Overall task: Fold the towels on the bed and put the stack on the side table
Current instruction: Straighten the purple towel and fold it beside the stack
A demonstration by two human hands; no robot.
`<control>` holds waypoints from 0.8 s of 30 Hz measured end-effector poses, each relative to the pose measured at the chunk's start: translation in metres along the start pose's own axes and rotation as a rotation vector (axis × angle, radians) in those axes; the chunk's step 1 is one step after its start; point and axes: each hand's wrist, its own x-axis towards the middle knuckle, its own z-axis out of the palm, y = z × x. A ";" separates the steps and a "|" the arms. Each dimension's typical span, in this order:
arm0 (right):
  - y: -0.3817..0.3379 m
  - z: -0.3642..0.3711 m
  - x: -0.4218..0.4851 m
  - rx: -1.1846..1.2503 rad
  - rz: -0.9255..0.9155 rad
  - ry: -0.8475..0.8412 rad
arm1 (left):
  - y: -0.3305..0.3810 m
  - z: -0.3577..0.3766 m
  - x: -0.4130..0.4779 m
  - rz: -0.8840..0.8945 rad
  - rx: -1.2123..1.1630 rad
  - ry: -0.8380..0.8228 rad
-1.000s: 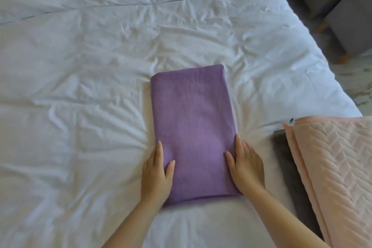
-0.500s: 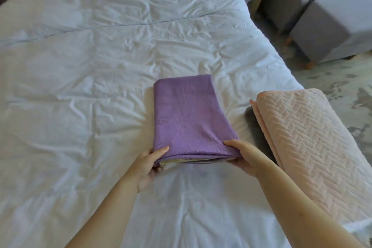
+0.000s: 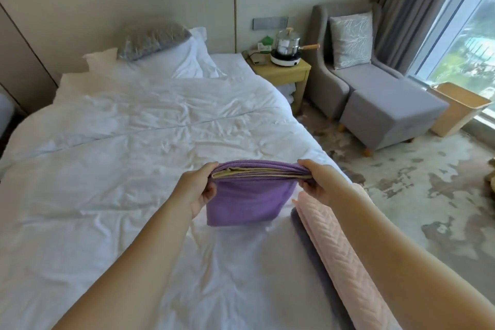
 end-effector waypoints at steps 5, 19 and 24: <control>-0.056 -0.006 0.044 -0.025 -0.060 -0.055 | 0.031 0.053 0.032 0.071 0.008 0.101; -0.171 -0.074 0.132 0.016 -0.213 -0.248 | 0.059 0.182 0.063 0.356 0.034 0.056; -0.148 -0.131 0.111 0.024 -0.206 -0.182 | 0.018 0.201 0.032 0.324 0.040 -0.011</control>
